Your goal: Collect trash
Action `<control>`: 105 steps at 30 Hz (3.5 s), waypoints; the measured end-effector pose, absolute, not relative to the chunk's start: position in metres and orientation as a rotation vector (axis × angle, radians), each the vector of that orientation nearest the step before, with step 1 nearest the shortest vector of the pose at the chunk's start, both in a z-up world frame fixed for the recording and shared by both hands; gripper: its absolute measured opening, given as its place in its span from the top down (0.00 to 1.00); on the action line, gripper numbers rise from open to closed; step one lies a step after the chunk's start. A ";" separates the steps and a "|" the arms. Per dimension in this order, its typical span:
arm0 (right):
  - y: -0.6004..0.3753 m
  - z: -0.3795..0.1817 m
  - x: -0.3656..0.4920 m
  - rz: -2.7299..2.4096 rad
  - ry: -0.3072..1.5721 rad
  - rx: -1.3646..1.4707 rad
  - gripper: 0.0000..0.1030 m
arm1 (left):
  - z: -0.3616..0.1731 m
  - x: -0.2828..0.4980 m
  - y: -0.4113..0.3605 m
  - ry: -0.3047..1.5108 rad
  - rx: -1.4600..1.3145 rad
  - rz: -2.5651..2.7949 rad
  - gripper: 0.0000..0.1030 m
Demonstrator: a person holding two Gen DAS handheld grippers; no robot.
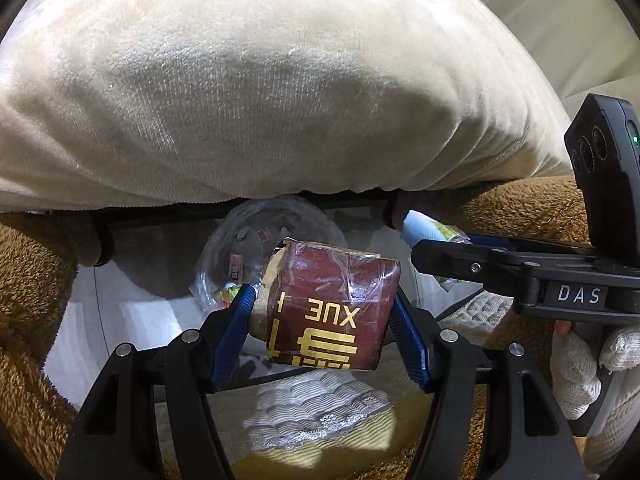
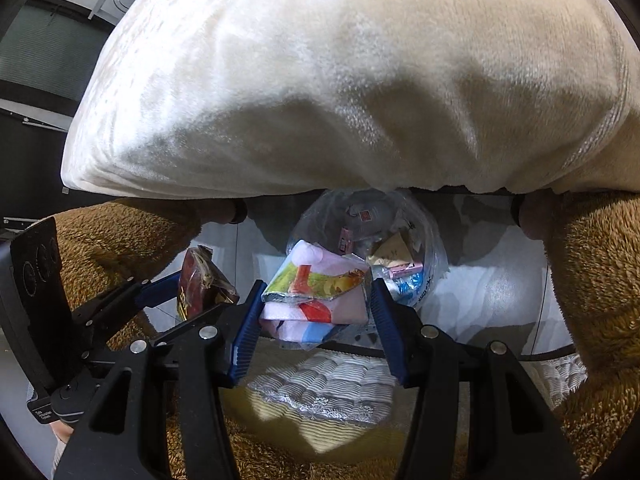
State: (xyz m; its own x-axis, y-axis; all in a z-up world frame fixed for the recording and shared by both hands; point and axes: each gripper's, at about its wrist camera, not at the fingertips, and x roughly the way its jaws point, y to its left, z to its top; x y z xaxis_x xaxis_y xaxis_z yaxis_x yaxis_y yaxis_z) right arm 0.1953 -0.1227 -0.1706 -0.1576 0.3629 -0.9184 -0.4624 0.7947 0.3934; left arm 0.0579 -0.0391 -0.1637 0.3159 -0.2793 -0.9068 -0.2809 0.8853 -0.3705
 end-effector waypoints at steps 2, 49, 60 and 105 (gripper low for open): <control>-0.123 -0.172 0.196 0.720 1.576 -0.087 0.48 | -0.165 0.058 -0.039 1.276 -0.518 0.002 0.37; -0.128 -0.166 0.198 0.718 1.548 -0.063 0.37 | -0.159 0.057 -0.042 1.290 -0.458 0.024 0.25; -0.137 -0.117 0.184 0.797 1.315 -0.062 0.37 | -0.115 0.049 -0.037 1.116 -0.392 0.030 0.25; -0.159 0.021 0.216 0.800 0.531 -0.175 0.27 | 0.016 0.048 0.017 0.544 -0.149 0.040 0.25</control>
